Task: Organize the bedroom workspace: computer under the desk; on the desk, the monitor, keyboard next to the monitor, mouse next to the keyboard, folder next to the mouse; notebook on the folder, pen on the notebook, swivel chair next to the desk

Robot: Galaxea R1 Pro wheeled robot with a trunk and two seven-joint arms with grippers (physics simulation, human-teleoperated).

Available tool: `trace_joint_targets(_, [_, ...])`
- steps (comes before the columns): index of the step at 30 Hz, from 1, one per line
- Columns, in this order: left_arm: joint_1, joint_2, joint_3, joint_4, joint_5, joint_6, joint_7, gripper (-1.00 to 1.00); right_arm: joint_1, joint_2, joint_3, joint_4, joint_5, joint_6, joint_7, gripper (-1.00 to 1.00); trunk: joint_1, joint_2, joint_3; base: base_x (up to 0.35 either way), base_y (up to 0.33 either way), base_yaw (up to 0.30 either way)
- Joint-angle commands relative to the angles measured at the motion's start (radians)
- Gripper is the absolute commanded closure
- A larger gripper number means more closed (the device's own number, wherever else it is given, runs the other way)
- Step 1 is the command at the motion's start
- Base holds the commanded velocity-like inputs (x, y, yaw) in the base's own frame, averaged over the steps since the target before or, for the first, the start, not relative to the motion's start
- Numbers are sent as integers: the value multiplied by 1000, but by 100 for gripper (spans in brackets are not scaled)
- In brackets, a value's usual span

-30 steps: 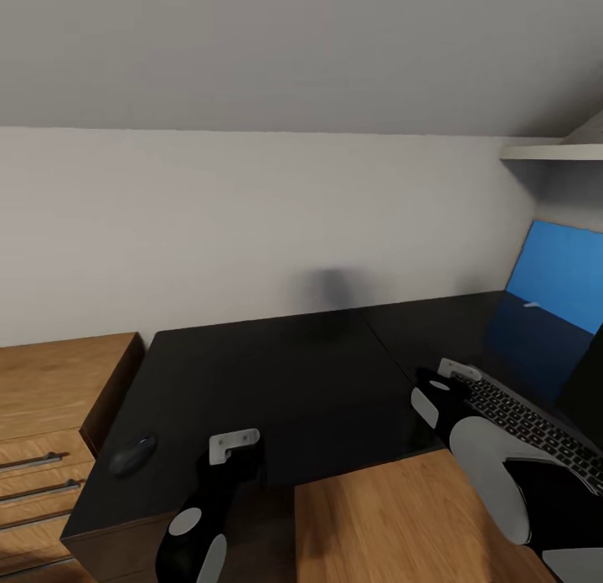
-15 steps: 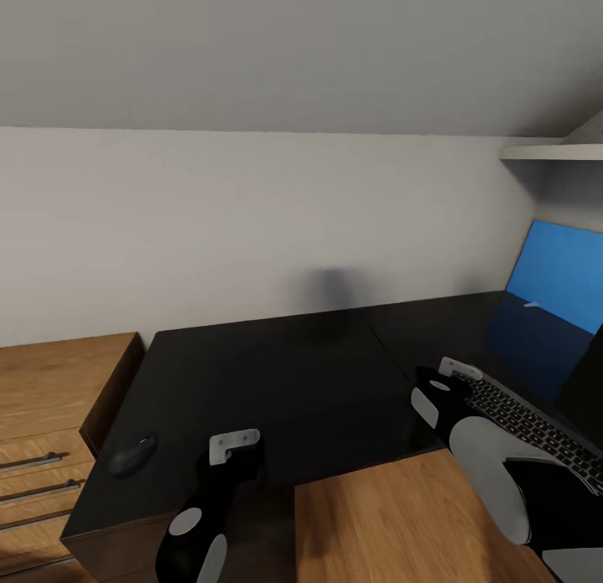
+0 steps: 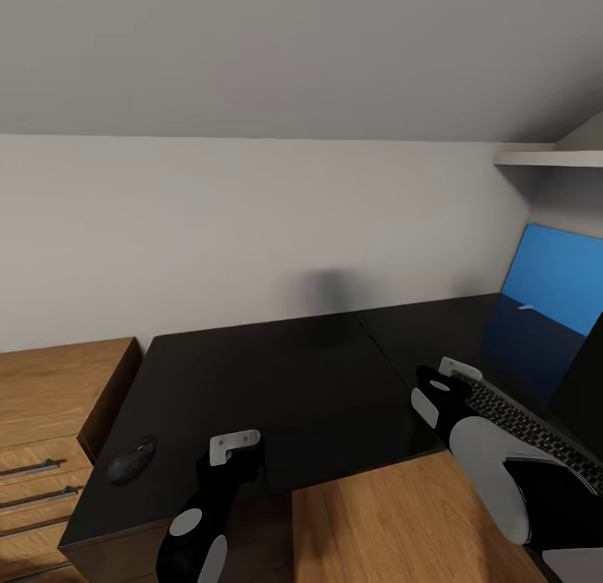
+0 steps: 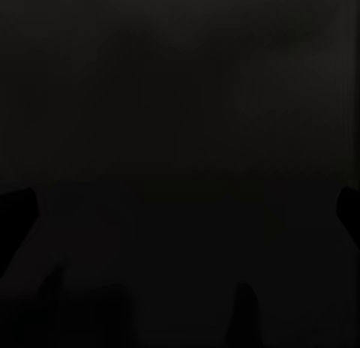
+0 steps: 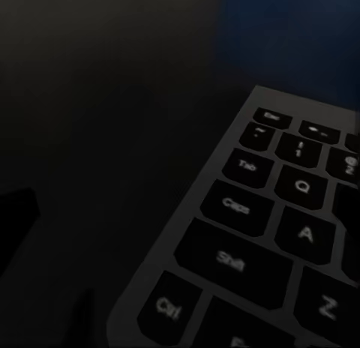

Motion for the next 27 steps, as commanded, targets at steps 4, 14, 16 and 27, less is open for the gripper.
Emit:
trace_joint_targets(4, [-1,0,-2,-1,11,3,9,-100,-1,0,-4,1,-7,-8,2,-100,-16,28,12,0,0,-3])
trace_joint_targets(14, [-1,1,-2,-1,11,3,9,-100,-1,0,-4,1,-7,-8,3,-100,-31,56,24,0,0,-70])
trace_joint_targets(16, [-1,1,-2,-1,11,3,9,-100,-1,0,-5,1,-8,-8,4,-100,-31,56,24,0,0,-218])
trace_joint_targets(27, [-1,2,-2,-1,11,4,9,-100,-1,0,-5,4,-8,-8,4,-100,-31,56,24,0,0,-254])
